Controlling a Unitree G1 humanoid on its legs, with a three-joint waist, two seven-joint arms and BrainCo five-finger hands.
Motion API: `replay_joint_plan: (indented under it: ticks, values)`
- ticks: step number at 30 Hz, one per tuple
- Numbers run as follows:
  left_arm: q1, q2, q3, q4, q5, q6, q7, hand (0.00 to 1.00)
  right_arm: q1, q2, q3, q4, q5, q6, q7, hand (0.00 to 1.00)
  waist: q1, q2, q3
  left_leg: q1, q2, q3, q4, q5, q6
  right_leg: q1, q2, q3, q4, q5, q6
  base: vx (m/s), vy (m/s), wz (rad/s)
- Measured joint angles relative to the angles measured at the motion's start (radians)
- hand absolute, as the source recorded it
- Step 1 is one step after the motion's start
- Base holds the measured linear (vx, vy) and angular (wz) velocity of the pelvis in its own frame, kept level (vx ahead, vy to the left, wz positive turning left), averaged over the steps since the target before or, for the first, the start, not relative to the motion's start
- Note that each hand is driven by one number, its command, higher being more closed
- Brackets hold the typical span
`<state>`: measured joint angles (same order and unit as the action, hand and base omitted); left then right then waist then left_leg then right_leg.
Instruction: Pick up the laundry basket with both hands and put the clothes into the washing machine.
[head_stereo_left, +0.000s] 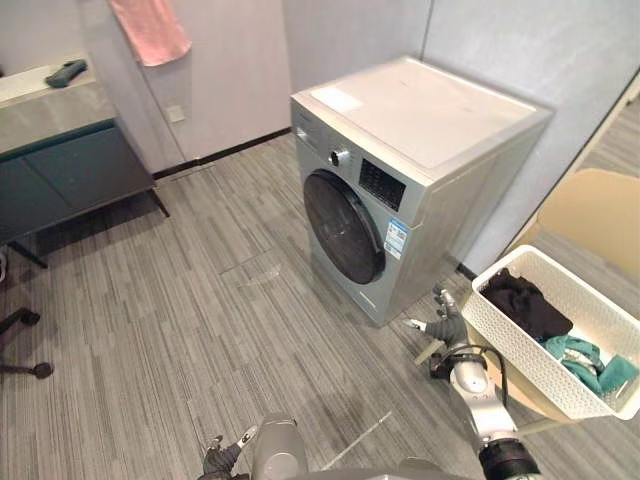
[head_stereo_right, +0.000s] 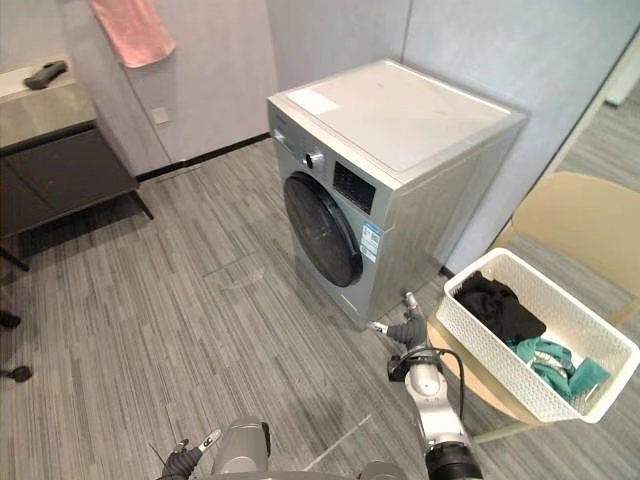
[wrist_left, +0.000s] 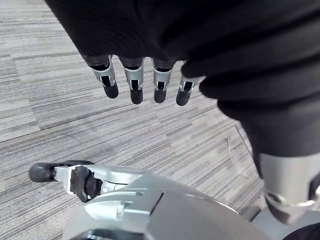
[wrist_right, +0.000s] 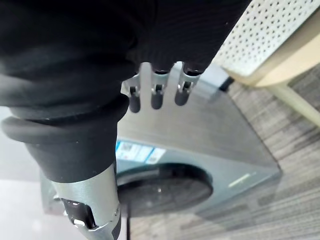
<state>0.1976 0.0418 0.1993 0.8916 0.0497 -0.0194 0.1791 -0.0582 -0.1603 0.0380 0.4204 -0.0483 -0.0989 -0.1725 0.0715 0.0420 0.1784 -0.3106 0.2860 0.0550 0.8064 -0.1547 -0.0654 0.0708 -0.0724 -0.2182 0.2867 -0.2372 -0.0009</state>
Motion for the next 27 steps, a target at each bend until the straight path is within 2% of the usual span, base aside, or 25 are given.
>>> replay_joint_plan:
  ticks: [1,2,3,4,5,6,7,8,9,10,14,15,16,18,19,20,21,22,23,24,25,27]
  values:
    - [-0.001,0.001,0.0,-0.001,0.0,-0.002,-0.005,0.0,-0.01,-0.007,0.002,0.007,-0.002,0.001,0.0,0.0,0.001,0.0,0.0,0.0,-0.01,-0.008,-0.059,-0.002,-0.002,0.006,-0.004,0.007,-0.011,0.002,0.003,0.23,0.064,-0.39]
    - [-0.001,0.001,0.001,-0.001,-0.001,-0.004,-0.004,0.0,-0.044,-0.012,0.001,0.029,-0.002,0.0,0.0,0.0,-0.001,0.001,0.003,0.003,-0.033,-0.03,-0.196,0.001,-0.007,0.017,-0.013,0.018,-0.028,0.007,0.012,0.27,0.179,-0.36]
    - [-0.001,-0.003,0.001,-0.001,-0.001,-0.007,-0.005,0.0,-0.09,-0.014,0.002,0.069,-0.002,0.0,0.001,0.0,0.001,0.006,0.006,0.012,-0.059,-0.06,-0.351,0.018,-0.029,0.027,-0.021,0.03,-0.042,0.013,0.022,0.27,0.225,-0.34]
    - [-0.001,-0.006,0.001,0.0,-0.001,-0.008,-0.005,0.0,-0.112,-0.014,0.003,0.088,-0.002,0.0,0.001,0.0,0.001,0.011,0.007,0.018,-0.071,-0.077,-0.426,0.037,-0.045,0.036,-0.024,0.033,-0.053,0.015,0.025,0.23,0.249,-0.35]
    - [0.002,-0.014,0.001,0.001,-0.001,-0.009,-0.005,0.0,-0.138,-0.022,0.011,0.109,-0.001,-0.001,0.002,0.0,0.005,0.025,0.008,0.035,-0.082,-0.098,-0.529,0.081,-0.058,0.048,-0.024,0.045,-0.066,0.016,0.04,0.19,0.277,-0.42]
    - [0.008,-0.028,0.002,0.003,-0.001,-0.011,-0.005,0.0,-0.157,-0.04,0.023,0.118,0.0,-0.002,0.004,0.0,0.022,0.059,0.004,0.049,-0.08,-0.113,-0.601,0.127,-0.051,0.062,-0.015,0.066,-0.083,0.015,0.062,0.21,0.346,-0.74]
    - [0.006,-0.032,0.006,0.012,-0.001,-0.013,-0.004,0.0,-0.18,-0.038,0.037,0.144,0.002,-0.004,0.003,0.0,0.05,0.056,0.012,0.064,-0.098,-0.11,-0.584,0.215,-0.069,0.084,-0.026,0.1,-0.11,0.008,0.104,0.26,0.369,-0.51]
    - [-0.002,-0.02,0.008,0.011,-0.001,-0.018,-0.004,0.0,-0.184,-0.027,0.051,0.157,0.008,-0.004,0.005,0.0,0.054,0.02,0.016,0.059,-0.138,-0.099,-0.578,0.2,-0.057,0.1,-0.058,0.108,-0.143,0.008,0.105,0.21,0.25,-0.2]
    - [-0.008,-0.009,0.01,0.012,-0.001,-0.021,-0.004,0.0,-0.189,-0.021,0.051,0.161,0.009,-0.004,0.005,0.0,0.054,0.011,0.022,0.05,-0.155,-0.096,-0.562,0.187,-0.049,0.103,-0.074,0.109,-0.153,0.008,0.106,0.2,0.197,0.25]
    - [-0.013,0.001,0.018,0.013,0.0,-0.022,-0.003,0.0,-0.209,-0.014,0.051,0.18,0.014,-0.004,0.003,0.0,0.055,-0.003,0.024,0.023,-0.168,-0.088,-0.494,0.147,-0.038,0.105,-0.09,0.111,-0.155,0.015,0.119,0.17,0.195,0.05]
    - [-0.001,-0.014,0.047,0.023,0.001,-0.022,-0.002,0.0,-0.209,0.028,0.036,0.194,0.022,-0.001,0.001,0.0,0.062,-0.003,0.025,-0.019,-0.184,-0.037,-0.308,0.005,-0.007,0.099,-0.137,0.166,-0.111,-0.004,0.158,0.17,0.202,-0.27]
    - [0.0,-0.019,0.048,0.024,0.001,-0.022,-0.003,0.0,-0.203,0.034,0.033,0.194,0.024,-0.001,0.0,0.0,0.062,-0.003,0.025,-0.015,-0.183,-0.023,-0.305,-0.006,-0.003,0.08,-0.144,0.177,-0.083,-0.004,0.157,0.13,0.148,-0.63]
    - [0.001,-0.016,0.047,0.024,0.001,-0.021,-0.002,0.0,-0.195,0.043,0.034,0.193,0.029,-0.001,0.001,0.0,0.062,-0.004,0.024,-0.008,-0.183,-0.002,-0.311,-0.014,0.005,0.037,-0.154,0.2,-0.02,-0.004,0.157,0.08,0.123,-0.65]
    - [0.001,-0.003,0.035,0.023,0.002,-0.021,-0.003,0.0,-0.17,0.073,0.04,0.195,0.03,0.009,0.002,0.0,0.05,-0.019,0.027,0.021,-0.187,0.048,-0.336,-0.023,0.021,-0.1,-0.182,0.221,0.209,0.013,0.147,0.11,0.143,-0.64]
    - [0.0,0.001,0.029,0.023,0.001,-0.02,-0.003,0.0,-0.166,0.08,0.042,0.2,0.03,0.012,0.002,0.0,0.047,-0.019,0.028,0.035,-0.183,0.054,-0.341,-0.023,0.032,-0.13,-0.184,0.22,0.257,0.031,0.146,0.14,0.097,-0.5]
    - [-0.003,-0.001,0.019,0.019,0.001,-0.021,-0.002,0.0,-0.164,0.089,0.055,0.223,0.03,0.015,0.002,0.0,0.047,-0.011,0.029,0.066,-0.162,0.064,-0.35,-0.028,0.032,-0.155,-0.185,0.194,0.294,0.021,0.13,0.14,0.051,-0.41]
    - [-0.007,0.003,0.004,0.005,0.001,-0.021,-0.001,0.0,-0.164,0.093,0.065,0.226,0.03,0.016,0.002,0.0,0.051,0.007,0.037,0.077,-0.144,0.065,-0.351,-0.029,0.023,-0.164,-0.183,0.137,0.26,-0.004,0.113,0.15,0.013,-0.41]
    - [-0.016,0.005,0.0,-0.026,0.001,-0.024,0.004,0.0,-0.176,0.094,0.084,0.226,0.03,0.015,0.002,0.0,0.053,0.003,0.036,0.073,-0.124,0.069,-0.347,-0.031,0.017,-0.189,-0.178,0.064,0.199,-0.013,0.092,0.1,-0.026,-0.19]
    - [-0.024,0.005,-0.002,-0.041,0.001,-0.025,0.007,0.0,-0.183,0.095,0.09,0.226,0.031,0.015,0.002,0.0,0.052,0.0,0.035,0.064,-0.119,0.07,-0.342,-0.028,0.012,-0.201,-0.175,0.037,0.157,-0.008,0.086,0.08,-0.081,0.15]
    - [-0.039,0.013,-0.014,-0.1,-0.002,-0.033,0.023,0.0,-0.216,0.095,0.097,0.226,0.039,0.014,0.0,0.0,0.048,-0.014,0.049,0.022,-0.13,0.053,-0.306,-0.024,0.002,-0.23,-0.17,0.034,0.087,0.068,0.128,0.07,-0.143,0.37]
    - [-0.057,0.006,-0.019,-0.115,-0.004,-0.035,0.027,0.0,-0.235,0.091,0.096,0.231,0.039,0.014,-0.001,0.0,0.051,-0.011,0.054,0.004,-0.127,0.036,-0.291,-0.024,-0.003,-0.234,-0.168,0.025,0.09,0.076,0.149,0.04,-0.139,0.32]
    - [-0.083,-0.017,-0.044,-0.205,-0.041,-0.053,0.063,0.0,-0.377,0.058,0.094,0.298,0.052,0.017,-0.026,0.0,0.06,0.042,0.11,-0.054,-0.111,0.01,-0.299,-0.003,-0.024,-0.282,-0.142,0.004,0.094,0.084,0.14,-0.06,-0.115,0.09]
